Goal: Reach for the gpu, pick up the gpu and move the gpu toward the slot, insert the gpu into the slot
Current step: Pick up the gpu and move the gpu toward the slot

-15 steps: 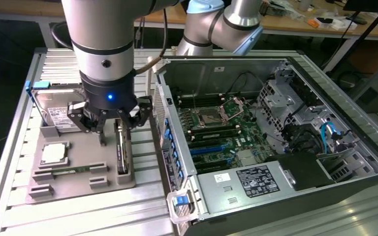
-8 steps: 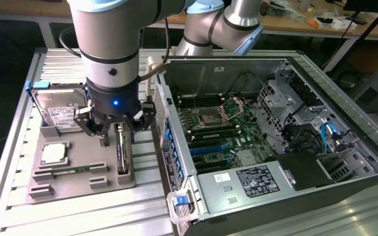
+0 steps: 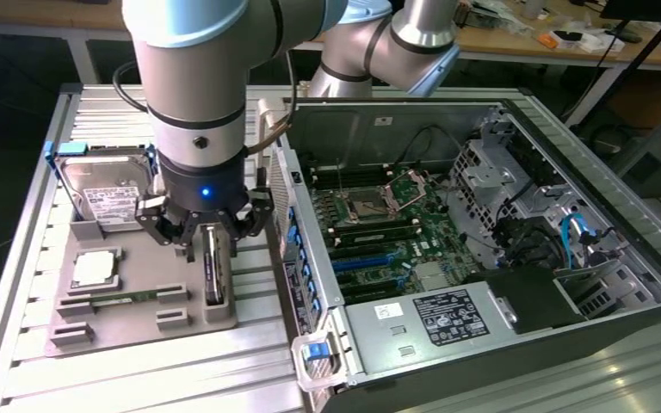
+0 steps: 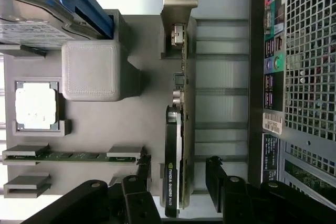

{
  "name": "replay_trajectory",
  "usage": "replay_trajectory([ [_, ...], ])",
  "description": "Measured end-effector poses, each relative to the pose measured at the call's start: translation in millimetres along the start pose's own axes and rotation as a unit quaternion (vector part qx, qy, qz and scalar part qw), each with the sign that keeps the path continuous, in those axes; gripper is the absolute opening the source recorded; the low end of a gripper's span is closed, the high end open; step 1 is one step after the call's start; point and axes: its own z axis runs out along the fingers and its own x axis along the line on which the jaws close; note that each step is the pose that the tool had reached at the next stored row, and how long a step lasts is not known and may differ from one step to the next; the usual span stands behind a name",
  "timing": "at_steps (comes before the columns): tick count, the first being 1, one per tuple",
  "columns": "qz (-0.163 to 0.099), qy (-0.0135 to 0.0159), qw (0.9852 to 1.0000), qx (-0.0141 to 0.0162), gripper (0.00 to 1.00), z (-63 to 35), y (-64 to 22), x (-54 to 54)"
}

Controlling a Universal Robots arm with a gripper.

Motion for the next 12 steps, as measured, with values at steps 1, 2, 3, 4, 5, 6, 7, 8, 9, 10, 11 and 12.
replay_trajectory([
  [1,0.000,0.0001,1.0000,0.0000,0.54,1.6,1.2,0.0],
  [2,0.000,0.0001,1.0000,0.0001,0.54,3.3,3.3,0.0],
  [3,0.000,0.0000,1.0000,0.0000,0.54,5.2,5.9,0.0],
  [4,0.000,0.0000,1.0000,0.0000,0.54,6.8,8.3,0.0],
  [5,0.000,0.0000,1.0000,0.0000,0.54,8.2,10.3,0.1],
  [6,0.000,-0.0001,1.0000,0.0000,0.54,9.8,11.5,0.1],
  [7,0.000,-0.0001,1.0000,0.0000,0.54,11.4,11.8,0.1],
  [8,0.000,-0.0001,1.0000,0.0001,0.54,12.8,11.9,0.4],
  [9,0.000,0.0000,1.0000,0.0002,0.54,14.6,11.8,0.9],
  [10,0.000,0.0000,1.0000,0.0002,0.54,16.1,11.8,1.3],
  [11,0.000,0.0000,1.0000,0.0002,0.54,17.5,11.8,1.6],
  [12,0.000,0.0000,1.0000,0.0002,0.54,18.6,11.9,1.8],
])
